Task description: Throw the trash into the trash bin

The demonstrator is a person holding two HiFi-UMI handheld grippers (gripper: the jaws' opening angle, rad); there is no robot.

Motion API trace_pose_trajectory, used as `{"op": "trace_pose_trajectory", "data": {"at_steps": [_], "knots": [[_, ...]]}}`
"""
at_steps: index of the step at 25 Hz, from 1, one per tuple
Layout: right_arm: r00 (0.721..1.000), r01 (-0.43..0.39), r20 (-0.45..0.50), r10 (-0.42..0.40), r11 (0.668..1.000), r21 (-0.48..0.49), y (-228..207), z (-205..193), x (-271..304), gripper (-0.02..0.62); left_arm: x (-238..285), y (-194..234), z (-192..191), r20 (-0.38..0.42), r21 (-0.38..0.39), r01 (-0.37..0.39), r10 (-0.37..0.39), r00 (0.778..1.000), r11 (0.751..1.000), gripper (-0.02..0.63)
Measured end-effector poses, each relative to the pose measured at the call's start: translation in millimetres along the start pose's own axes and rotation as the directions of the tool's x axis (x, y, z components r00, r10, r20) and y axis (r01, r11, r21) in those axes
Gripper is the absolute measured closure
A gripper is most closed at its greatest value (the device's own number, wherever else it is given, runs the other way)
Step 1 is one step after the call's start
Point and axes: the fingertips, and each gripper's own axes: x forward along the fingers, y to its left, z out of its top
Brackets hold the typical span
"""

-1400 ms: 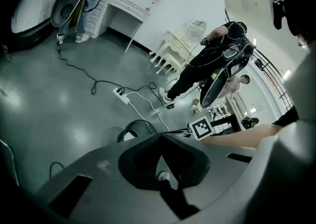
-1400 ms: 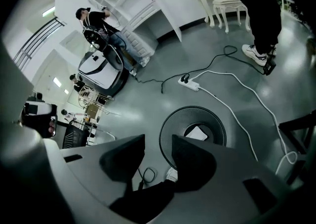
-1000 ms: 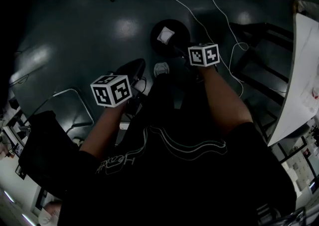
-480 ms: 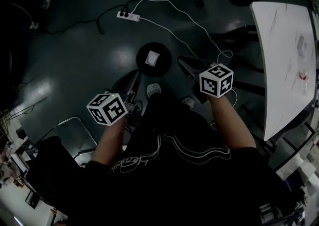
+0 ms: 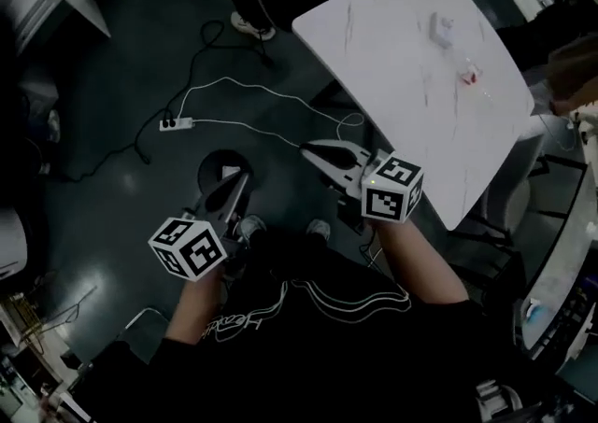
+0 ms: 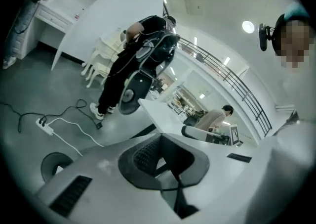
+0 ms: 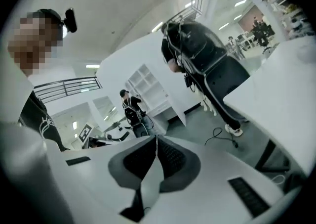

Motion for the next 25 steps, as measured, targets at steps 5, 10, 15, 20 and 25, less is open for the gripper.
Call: {"op": "trace_pose_trajectory", "data": {"at_steps": [5, 10, 15, 20, 25], "knots": [[0.984, 0.140, 0.125, -0.131, 0.988, -0.066, -6, 33, -128, 0.555, 49, -111, -2, -0.067, 0.117, 0.157, -0.150, 0.986, 0.981, 0.601], [0.925, 0.267, 0.289, -0.245, 0.963, -0.037, -11, 48, -246, 0.555, 95, -216, -16, -0.134, 0.232, 0.309, -0.285, 0.949, 0.922, 0.601], [0.840, 0.373, 0.426, -0.335, 0.928, -0.005, -7, 55, -340, 0.555, 131, -308, -39, -0.241, 0.338, 0.465, -0.403, 0.883, 0.818, 0.600], [0.777, 0.437, 0.497, -0.386, 0.899, 0.015, -1, 56, -395, 0.555, 149, -358, -52, -0.308, 0.396, 0.543, -0.450, 0.838, 0.741, 0.601], [0.733, 0.485, 0.519, -0.439, 0.873, 0.055, -20, 59, -413, 0.555, 174, -361, -49, -0.348, 0.400, 0.572, -0.459, 0.817, 0.716, 0.600]]}}
